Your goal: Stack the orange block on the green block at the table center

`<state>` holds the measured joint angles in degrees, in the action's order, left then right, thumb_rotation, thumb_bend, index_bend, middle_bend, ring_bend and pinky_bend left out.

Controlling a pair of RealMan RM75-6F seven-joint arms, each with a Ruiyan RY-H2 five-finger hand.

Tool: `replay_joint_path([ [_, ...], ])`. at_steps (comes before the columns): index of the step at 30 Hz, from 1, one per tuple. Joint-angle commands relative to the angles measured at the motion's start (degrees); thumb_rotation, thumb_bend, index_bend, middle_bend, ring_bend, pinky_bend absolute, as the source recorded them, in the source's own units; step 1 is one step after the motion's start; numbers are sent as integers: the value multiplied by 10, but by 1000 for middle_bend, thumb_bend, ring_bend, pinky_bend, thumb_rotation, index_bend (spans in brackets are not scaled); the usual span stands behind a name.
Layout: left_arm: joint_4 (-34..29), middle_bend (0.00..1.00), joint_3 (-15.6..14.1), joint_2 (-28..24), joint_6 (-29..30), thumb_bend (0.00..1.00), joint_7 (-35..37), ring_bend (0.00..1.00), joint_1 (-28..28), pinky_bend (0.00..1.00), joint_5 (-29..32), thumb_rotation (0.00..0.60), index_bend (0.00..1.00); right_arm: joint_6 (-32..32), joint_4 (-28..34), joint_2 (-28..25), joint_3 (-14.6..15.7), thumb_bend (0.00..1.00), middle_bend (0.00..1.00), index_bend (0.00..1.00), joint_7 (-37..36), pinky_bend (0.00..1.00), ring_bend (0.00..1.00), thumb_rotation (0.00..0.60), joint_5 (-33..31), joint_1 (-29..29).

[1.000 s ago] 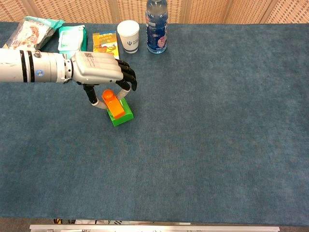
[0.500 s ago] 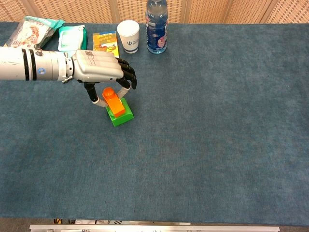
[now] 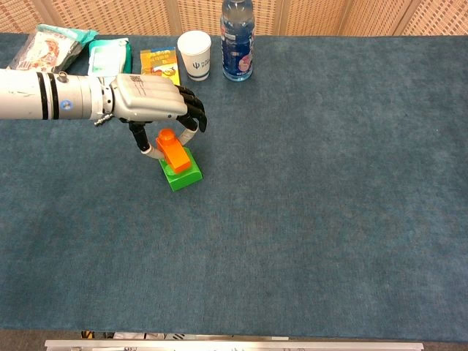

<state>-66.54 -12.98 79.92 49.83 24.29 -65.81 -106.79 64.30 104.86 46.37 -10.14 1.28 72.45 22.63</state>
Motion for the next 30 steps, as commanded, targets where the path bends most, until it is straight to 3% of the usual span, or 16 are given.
replay_joint_path([
  [1,0,242,-1,-2,4,232,1,145,2,134,0,600,524,-1,0,0,0,110,203,0,1,234,115,600,0,1],
  [30,8,242,-9,1,29,232,6,145,18,132,-5,600,524,4,9,-1,-1,110,203,0,9,233,116,600,-4,-3],
])
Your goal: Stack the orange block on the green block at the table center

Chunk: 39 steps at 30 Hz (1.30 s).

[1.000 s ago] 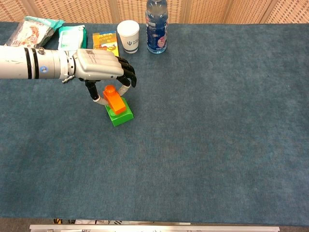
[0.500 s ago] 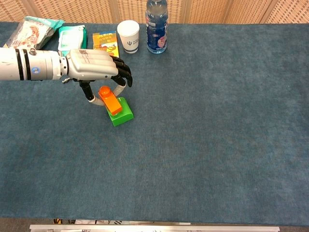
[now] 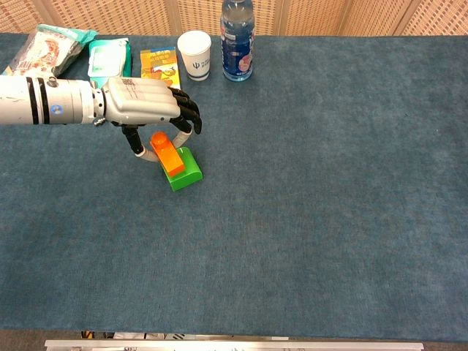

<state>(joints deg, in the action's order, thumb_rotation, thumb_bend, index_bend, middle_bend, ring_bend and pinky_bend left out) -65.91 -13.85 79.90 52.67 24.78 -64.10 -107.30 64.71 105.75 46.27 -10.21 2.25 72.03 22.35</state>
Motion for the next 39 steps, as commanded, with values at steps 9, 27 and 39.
replay_joint_path([
  [9,9,242,0,9,8,232,0,145,5,132,-1,600,524,1,-1,-1,0,111,203,0,-2,233,115,600,0,-2],
  [27,23,242,4,27,10,232,-9,145,20,132,10,600,519,3,-2,-1,0,111,203,0,-3,233,115,600,0,-4],
  [39,35,242,3,36,14,232,-4,145,30,132,15,600,517,3,-2,-1,0,110,203,0,-3,233,115,600,-1,-5],
])
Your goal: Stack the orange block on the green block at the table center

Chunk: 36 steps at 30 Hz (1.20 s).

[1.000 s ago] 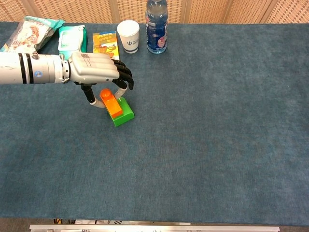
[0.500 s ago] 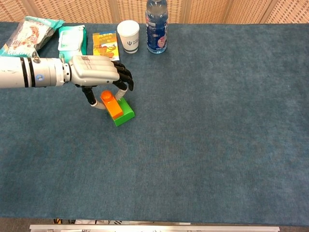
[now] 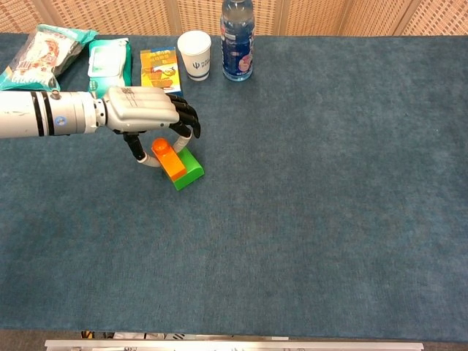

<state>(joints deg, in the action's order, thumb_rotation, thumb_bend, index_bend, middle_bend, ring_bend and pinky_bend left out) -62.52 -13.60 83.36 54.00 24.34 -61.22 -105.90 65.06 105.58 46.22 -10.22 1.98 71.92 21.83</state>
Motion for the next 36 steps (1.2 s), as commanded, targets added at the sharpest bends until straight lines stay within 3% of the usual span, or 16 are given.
replay_joint_path([
  [1,1,242,0,2,0,232,0,145,2,132,2,600,517,0,0,0,0,111,203,0,0,233,115,600,0,0],
  [17,-7,239,6,0,-4,232,-20,139,13,132,13,600,483,3,-3,-2,1,111,203,0,-9,233,115,600,3,-5],
  [20,-11,235,8,-2,-14,232,-28,135,13,132,18,600,366,4,-4,-2,1,110,203,0,-11,233,115,600,4,-6],
  [23,-28,187,14,-14,-24,232,-35,121,14,132,32,600,122,4,-7,0,1,111,202,0,-15,233,115,600,5,-6],
  [25,-43,155,21,-25,-29,232,-40,116,15,132,44,600,31,3,-10,1,1,110,203,0,-19,233,115,600,6,-6],
  [30,-79,124,34,-51,-33,231,-47,110,21,132,67,600,0,1,-19,3,1,110,203,0,-31,233,115,600,9,-7],
  [36,-125,128,68,-93,4,231,-50,110,55,132,122,600,0,-1,-28,5,2,111,203,0,-48,233,116,600,15,-8],
])
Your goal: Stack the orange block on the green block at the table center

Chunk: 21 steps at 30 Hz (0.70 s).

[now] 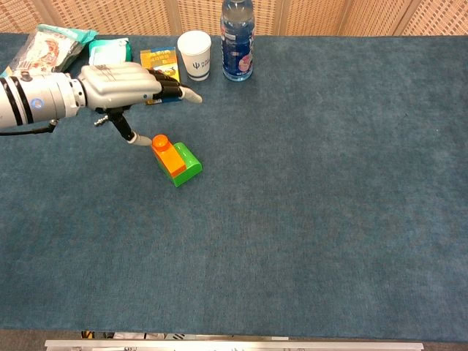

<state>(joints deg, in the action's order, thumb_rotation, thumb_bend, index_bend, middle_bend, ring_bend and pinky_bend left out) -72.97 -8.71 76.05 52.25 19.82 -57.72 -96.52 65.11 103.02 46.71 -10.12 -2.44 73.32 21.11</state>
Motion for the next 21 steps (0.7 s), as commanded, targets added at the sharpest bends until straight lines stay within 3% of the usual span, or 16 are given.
replay_joint_path([
  [1,-27,130,26,-25,31,231,-11,111,29,132,39,600,0,-3,-4,1,2,111,203,0,-5,233,116,600,2,-2],
  [6,-67,135,56,-54,84,231,-72,124,87,132,104,600,34,-2,-12,4,8,113,203,0,-11,233,116,600,4,-8],
  [14,-132,168,88,-85,170,232,-143,131,188,136,207,600,213,22,-29,22,20,147,224,0,-1,233,116,600,13,-26],
  [21,-157,181,100,-94,263,231,-216,131,275,137,263,600,217,56,-56,50,31,163,271,15,0,234,140,600,25,-49],
])
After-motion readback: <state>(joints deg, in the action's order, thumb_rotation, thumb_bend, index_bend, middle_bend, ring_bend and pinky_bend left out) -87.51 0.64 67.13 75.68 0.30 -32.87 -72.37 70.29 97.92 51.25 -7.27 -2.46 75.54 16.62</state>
